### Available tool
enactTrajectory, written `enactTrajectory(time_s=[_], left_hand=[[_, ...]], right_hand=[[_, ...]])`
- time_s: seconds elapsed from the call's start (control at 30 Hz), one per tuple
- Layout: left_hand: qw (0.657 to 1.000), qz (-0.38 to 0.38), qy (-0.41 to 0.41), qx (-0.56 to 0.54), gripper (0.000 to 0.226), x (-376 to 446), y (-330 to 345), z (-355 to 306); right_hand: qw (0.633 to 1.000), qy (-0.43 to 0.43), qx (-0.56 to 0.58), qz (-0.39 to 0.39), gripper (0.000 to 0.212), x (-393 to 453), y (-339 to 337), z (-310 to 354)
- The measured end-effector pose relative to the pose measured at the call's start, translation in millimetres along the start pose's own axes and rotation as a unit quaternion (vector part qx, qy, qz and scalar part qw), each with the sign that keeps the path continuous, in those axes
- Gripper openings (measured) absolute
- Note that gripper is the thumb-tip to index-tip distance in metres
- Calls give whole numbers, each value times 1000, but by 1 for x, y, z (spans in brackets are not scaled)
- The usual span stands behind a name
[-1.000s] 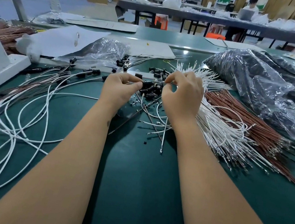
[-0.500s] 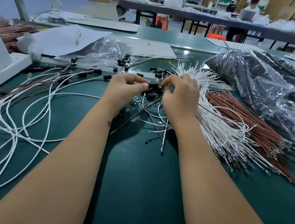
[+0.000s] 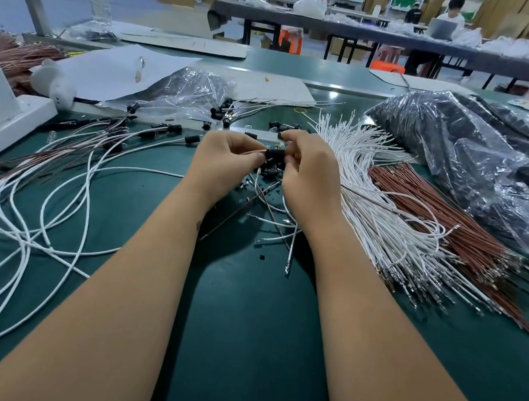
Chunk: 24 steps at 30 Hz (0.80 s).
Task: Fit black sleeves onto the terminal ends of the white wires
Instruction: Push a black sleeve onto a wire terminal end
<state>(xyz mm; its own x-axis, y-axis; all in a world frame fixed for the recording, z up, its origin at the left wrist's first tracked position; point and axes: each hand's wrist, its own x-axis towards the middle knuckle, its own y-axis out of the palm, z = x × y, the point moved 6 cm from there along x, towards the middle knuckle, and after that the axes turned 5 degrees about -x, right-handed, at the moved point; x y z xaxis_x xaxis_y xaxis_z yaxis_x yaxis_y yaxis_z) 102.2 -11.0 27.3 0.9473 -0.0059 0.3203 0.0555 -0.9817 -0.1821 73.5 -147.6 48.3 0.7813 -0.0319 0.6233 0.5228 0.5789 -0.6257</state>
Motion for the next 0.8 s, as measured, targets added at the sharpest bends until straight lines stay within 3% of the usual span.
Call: enactTrajectory(time_s=[0.2, 0.37, 0.43, 0.53, 0.67, 0.8], left_hand=[[994, -21, 60, 92, 10, -1, 0, -9], [938, -218, -1, 270, 18, -4, -33, -7], [916, -243, -16, 319, 20, -6, -41, -6], [908, -186, 74, 368, 23, -6, -25, -14], [918, -50, 236, 314, 22, -10, 8, -31], [925, -96, 194, 314, 17, -6, -8, -23]], right_hand=[[996, -44, -72, 28, 22, 2, 7, 7], [988, -2, -152, -31, 18, 8, -10, -10], [987, 11, -157, -32, 18, 7, -12, -14], [991, 3, -130, -12, 17, 6, -5, -8], [995, -39, -85, 22, 16, 3, 4, 6], [990, -27, -141, 3, 14, 1, 2, 2]])
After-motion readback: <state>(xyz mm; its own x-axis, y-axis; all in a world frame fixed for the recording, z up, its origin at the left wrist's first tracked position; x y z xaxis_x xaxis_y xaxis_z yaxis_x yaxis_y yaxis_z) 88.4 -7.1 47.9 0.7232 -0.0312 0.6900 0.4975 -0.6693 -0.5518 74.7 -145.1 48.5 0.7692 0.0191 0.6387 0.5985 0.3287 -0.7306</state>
